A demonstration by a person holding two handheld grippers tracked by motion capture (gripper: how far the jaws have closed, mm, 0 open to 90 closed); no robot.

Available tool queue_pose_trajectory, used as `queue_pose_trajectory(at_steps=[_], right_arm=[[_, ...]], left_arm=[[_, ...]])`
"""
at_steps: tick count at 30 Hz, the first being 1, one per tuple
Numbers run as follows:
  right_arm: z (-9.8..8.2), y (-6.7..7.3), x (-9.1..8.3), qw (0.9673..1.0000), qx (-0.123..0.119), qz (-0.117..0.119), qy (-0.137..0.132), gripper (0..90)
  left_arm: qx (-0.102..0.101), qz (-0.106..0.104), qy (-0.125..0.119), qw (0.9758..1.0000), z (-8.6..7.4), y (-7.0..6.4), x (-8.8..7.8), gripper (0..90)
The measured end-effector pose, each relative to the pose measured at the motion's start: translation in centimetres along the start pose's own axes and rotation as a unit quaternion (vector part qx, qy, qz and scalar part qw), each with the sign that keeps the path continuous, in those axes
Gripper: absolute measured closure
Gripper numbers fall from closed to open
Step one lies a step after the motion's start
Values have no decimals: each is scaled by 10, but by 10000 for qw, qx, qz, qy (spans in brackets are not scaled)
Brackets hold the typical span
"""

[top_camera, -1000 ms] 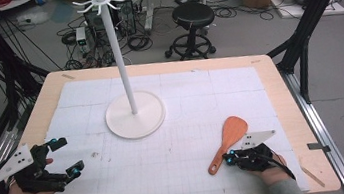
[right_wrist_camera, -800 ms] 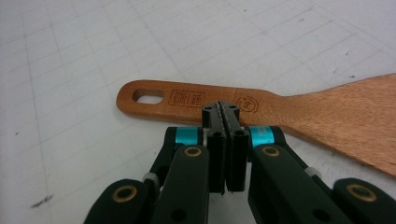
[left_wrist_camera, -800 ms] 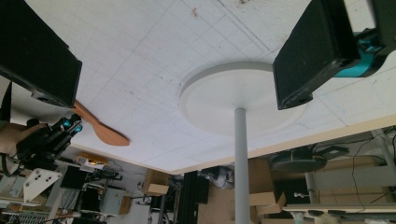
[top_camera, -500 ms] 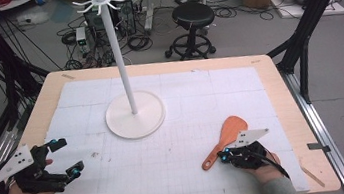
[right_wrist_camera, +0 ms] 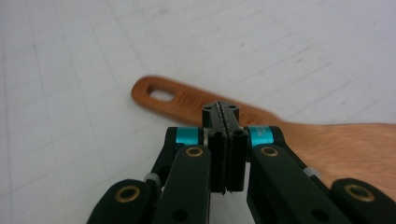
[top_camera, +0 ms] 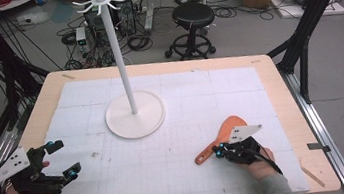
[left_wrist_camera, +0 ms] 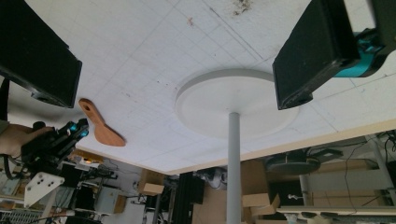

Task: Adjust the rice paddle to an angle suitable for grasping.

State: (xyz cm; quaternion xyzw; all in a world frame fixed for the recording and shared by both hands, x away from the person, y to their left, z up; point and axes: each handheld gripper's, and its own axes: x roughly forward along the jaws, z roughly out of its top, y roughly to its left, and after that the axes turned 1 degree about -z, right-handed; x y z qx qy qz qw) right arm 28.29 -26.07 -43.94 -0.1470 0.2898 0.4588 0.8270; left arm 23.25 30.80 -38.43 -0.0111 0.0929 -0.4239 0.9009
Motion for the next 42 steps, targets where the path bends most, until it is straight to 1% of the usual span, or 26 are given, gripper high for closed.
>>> queue_pose_trajectory(at_steps=[1,2,3,5,6,7,8,9,10,13,15,16,17,18,19,21,24,26,27,29,30,31,33,36,40,42], right_arm=[[2,-11,-8,9994,218,-1,-260,900],[2,-11,-8,9994,218,-1,-260,900],[3,-16,-10,9992,276,-52,-270,900],[6,-25,-12,9990,311,-125,-295,900],[7,-28,-12,9988,356,-162,-290,900],[8,-32,-11,9988,347,-209,-281,900],[11,-38,-9,9985,368,-357,-203,900],[11,-38,-9,9985,368,-357,-203,900],[13,-42,-8,9982,381,-429,-187,900],[16,-54,-6,9962,527,-668,-208,900],[17,-61,-3,9950,522,-842,-101,900],[18,-66,0,9939,568,-947,-45,900],[18,-66,0,9939,568,-947,-45,900],[19,-68,1,9935,611,-957,-14,900],[19,-70,2,9934,604,-978,-8,900],[19,-73,6,9934,633,-956,14,900],[17,-76,14,9929,662,-978,151,900],[15,-78,19,9923,601,-1034,311,900],[15,-78,20,9919,636,-1053,329,900],[16,-78,21,9916,573,-1133,249,900],[17,-78,21,9913,600,-1151,237,900],[17,-79,22,9914,568,-1153,255,900],[19,-80,24,9908,616,-1152,345,900],[23,-82,27,9908,569,-1166,399,900],[27,-82,33,9898,469,-1177,645,900],[27,-83,34,9896,490,-1196,627,900]], left_arm=[[-33,-25,-22,10000,0,0,0,18],[-38,-38,-24,10000,0,1,0,18],[-31,-25,-19,10000,0,2,1,18],[-42,-22,-18,10000,0,2,1,18],[-46,-25,-20,10000,0,2,1,18],[-41,-26,-9,10000,-1,2,1,18],[-66,-9,-2,10000,-1,3,-1,18],[-66,-9,-2,10000,-1,3,-1,18],[-53,-1,5,10000,-1,3,-2,18],[-72,25,-20,10000,-2,3,-4,18],[-71,31,-29,10000,-2,3,-5,18],[-74,28,-30,10000,-2,2,-6,17],[-76,28,-28,10000,-2,2,-6,17],[-80,24,-25,10000,-3,2,-6,18],[-82,24,-25,10000,-3,2,-6,18],[-90,28,-31,10000,-3,3,-7,18],[-133,81,-75,9999,-4,4,-9,18],[-150,86,-95,9998,-4,5,-11,18],[-152,88,-94,9998,-4,5,-11,18],[-156,90,-95,9998,-5,5,-12,18],[-162,92,-91,9998,-5,5,-12,18],[-164,89,-83,9998,-5,4,-12,18],[-166,88,-77,9998,-5,4,-12,18],[-165,90,-82,9998,-5,4,-12,18],[-195,109,-86,9997,-6,4,-13,18],[-175,118,-75,9997,-7,4,-15,18]])
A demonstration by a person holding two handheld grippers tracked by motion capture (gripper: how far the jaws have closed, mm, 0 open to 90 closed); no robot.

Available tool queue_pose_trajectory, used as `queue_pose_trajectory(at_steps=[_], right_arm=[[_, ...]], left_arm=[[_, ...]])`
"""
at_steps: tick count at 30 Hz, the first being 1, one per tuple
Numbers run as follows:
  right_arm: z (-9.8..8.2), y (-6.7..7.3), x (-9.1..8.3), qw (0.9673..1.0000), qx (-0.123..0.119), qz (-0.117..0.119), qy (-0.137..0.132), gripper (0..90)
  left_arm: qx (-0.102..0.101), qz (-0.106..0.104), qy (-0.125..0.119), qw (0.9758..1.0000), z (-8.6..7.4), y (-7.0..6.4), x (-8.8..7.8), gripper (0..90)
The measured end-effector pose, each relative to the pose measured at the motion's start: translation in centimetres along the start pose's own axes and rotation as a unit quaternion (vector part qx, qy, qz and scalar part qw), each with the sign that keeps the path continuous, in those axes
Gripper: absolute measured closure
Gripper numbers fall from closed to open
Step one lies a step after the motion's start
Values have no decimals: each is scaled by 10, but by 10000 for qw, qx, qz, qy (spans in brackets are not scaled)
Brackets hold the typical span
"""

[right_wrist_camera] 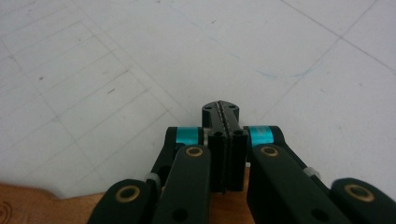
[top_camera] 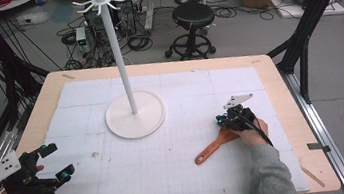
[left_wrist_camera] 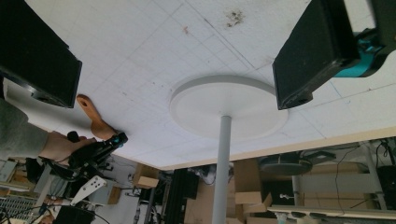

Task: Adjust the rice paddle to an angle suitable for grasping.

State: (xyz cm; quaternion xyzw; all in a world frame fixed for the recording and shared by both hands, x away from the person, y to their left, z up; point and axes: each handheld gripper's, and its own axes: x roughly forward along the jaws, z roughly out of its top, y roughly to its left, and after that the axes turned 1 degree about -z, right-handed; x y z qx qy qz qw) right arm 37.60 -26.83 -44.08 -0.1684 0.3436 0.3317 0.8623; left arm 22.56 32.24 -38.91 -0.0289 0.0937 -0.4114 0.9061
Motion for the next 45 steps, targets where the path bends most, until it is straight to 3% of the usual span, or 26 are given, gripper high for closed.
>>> queue_pose_trajectory(at_steps=[8,11,15,19,25,34,39,45], right_arm=[[-2,-1,-1,9999,154,39,13,900],[-5,-2,-4,9991,405,129,39,900],[-16,2,-12,9984,516,207,-45,900],[-20,4,-17,9982,550,233,-60,900],[-23,11,-24,9991,383,146,101,900],[-39,16,-38,9980,617,139,5,900],[-50,15,-49,9964,786,301,-8,900],[-61,19,-60,9958,846,338,7,900]], left_arm=[[-21,15,3,10000,0,0,-1,18],[-36,7,-1,10000,0,1,0,18],[-18,-22,36,10000,0,1,3,18],[10,-65,39,10000,1,0,6,18],[48,-112,42,9999,3,0,9,18],[41,-160,60,9998,2,0,13,18],[86,-192,68,9998,3,-1,17,18],[93,-263,83,9996,3,-2,23,18]])
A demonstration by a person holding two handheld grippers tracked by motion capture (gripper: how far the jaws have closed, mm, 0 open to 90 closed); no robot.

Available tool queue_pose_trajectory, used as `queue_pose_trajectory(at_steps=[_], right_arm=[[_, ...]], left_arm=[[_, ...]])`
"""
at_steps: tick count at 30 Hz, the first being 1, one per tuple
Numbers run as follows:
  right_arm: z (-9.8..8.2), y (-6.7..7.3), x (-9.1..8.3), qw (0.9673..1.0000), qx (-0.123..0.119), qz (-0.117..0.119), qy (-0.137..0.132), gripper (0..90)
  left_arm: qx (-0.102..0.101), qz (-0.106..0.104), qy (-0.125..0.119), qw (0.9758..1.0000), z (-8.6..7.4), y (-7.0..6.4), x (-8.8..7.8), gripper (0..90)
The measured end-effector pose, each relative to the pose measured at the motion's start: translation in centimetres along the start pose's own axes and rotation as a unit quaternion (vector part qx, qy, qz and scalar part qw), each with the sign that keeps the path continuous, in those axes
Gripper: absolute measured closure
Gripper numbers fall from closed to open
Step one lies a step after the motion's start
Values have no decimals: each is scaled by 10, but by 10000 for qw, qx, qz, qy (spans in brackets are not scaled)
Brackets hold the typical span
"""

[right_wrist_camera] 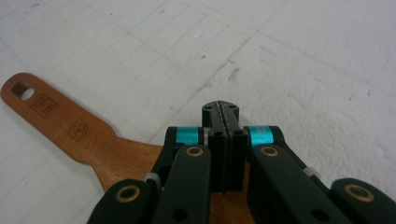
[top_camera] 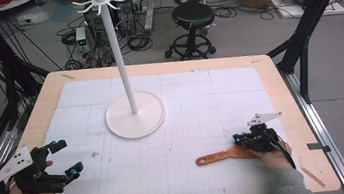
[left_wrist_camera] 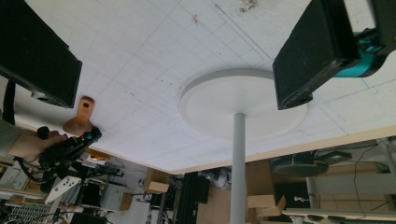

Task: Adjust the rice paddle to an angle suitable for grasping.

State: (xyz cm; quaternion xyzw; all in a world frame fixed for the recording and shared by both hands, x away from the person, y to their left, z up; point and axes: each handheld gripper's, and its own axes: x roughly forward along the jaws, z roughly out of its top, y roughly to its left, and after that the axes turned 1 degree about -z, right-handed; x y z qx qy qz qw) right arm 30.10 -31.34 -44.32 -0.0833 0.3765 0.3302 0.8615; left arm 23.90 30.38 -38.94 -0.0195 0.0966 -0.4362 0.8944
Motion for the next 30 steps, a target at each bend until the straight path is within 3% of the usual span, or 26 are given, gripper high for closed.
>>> queue_pose_trajectory(at_steps=[8,14,20,25,30], right_arm=[[-15,9,-14,10000,34,-37,11,900],[-29,16,-25,9996,248,-14,-94,900],[-37,21,-32,9993,339,-26,-123,900],[-35,25,-34,9995,183,-155,-195,900],[-23,42,-44,9980,-10,98,-622,900]], left_arm=[[-6,-13,-27,10000,2,2,4,18],[59,8,143,9999,1,1,9,18],[55,-11,126,9999,1,0,10,18],[54,5,117,9999,2,0,10,18],[48,41,107,9999,2,0,8,18]])
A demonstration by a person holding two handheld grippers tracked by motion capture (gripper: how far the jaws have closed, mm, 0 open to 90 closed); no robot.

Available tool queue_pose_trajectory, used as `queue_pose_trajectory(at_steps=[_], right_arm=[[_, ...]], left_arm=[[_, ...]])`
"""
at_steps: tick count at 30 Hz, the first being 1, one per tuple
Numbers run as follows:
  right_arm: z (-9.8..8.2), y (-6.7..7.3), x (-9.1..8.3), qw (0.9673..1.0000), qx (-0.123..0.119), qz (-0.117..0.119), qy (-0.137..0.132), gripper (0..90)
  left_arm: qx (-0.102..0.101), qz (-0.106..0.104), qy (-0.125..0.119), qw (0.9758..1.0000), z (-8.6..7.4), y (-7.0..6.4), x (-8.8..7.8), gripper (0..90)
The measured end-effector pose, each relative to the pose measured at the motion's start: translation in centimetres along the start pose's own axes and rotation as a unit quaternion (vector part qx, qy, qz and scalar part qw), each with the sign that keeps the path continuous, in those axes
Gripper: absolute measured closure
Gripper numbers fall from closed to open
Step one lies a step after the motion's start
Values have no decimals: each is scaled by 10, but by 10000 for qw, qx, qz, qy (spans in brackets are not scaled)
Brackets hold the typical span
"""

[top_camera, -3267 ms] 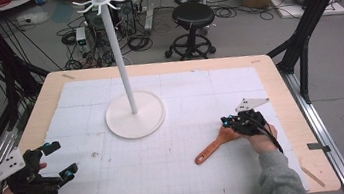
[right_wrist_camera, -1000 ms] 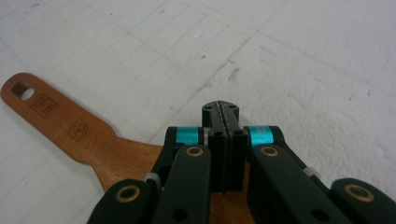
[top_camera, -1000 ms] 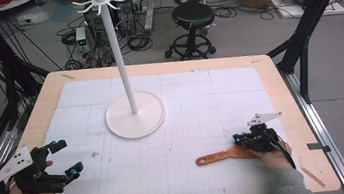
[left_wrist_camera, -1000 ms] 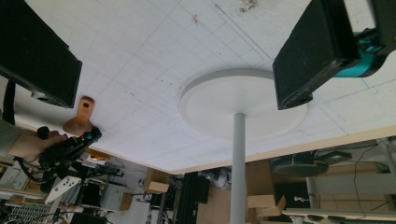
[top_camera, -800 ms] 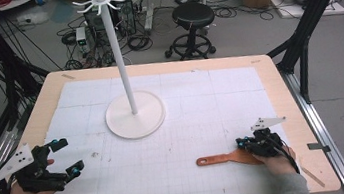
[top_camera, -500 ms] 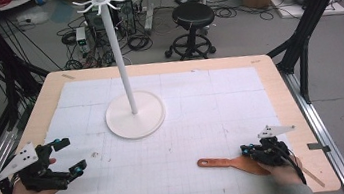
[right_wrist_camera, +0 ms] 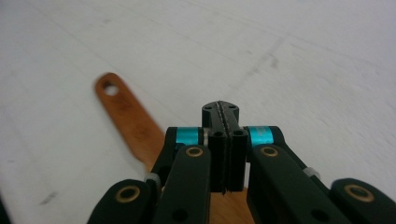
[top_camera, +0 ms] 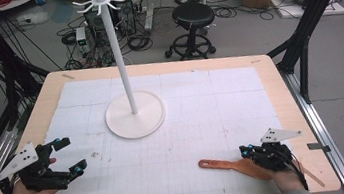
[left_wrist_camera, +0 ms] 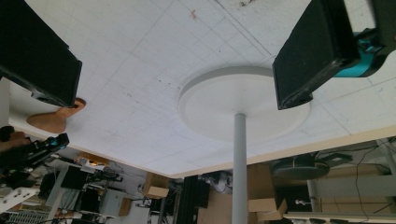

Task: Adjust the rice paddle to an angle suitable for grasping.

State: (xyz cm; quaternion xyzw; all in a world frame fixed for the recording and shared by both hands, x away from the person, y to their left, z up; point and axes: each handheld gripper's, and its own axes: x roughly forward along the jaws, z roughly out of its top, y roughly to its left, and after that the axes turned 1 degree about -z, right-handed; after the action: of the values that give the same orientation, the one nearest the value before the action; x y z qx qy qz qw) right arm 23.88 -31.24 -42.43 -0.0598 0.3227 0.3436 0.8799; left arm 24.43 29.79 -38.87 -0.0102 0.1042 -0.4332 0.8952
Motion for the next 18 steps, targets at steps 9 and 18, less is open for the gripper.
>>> queue_pose_trajectory(at_steps=[9,18], right_arm=[[-2,41,16,9965,-634,360,400,900],[-3,46,26,9936,-732,643,569,900]], left_arm=[[-13,69,-45,10000,1,0,-5,18],[-75,155,-22,9998,1,1,-6,18]])
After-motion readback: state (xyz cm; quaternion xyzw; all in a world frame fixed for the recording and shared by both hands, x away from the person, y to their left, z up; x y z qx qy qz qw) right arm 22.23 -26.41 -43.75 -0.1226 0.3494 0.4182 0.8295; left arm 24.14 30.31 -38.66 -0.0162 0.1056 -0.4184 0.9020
